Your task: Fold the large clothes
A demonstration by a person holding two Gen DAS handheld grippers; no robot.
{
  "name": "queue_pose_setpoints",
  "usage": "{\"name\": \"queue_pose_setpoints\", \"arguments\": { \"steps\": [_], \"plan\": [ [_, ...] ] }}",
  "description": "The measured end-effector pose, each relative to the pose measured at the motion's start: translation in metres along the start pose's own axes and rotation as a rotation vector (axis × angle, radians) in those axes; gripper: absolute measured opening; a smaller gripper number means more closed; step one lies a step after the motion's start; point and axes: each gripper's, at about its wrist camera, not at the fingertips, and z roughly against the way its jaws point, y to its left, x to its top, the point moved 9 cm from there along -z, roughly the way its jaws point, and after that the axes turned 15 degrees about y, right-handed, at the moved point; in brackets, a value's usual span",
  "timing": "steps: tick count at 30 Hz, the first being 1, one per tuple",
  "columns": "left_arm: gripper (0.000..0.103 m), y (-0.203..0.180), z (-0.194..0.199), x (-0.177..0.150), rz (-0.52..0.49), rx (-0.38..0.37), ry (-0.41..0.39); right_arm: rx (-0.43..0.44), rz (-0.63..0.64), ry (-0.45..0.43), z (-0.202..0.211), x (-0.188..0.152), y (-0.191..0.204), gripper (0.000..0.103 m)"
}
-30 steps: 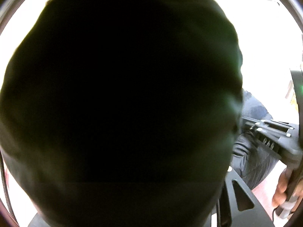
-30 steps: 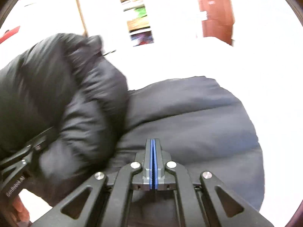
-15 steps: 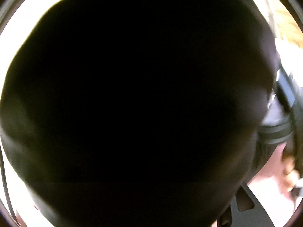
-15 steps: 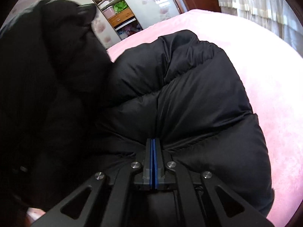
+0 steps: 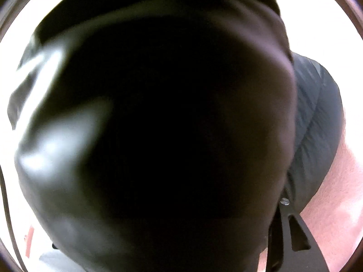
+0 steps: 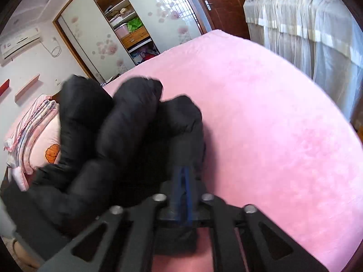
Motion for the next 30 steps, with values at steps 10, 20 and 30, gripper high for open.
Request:
{"name": "queue_pose_setpoints", "arguments": {
  "steps": [10,20,30],
  "plan": [
    [0.057,-0.011,-0.032,0.004,-0.115,0.09,0.022,0.031,0.218,-0.006,0.027,0.058,0.083,0.054],
    [0.064,0.005,-0.063,-0.01,-0.167,0.11,0.022,-0.001,0.352,0.176,-0.046,0.052,0.114,0.046],
    [0.083,0.056,-0.031,-0.058,-0.152,-0.312,-0.099,-0.07,0.324,0.182,-0.048,0.05,0.087,0.018]
  ]
}}
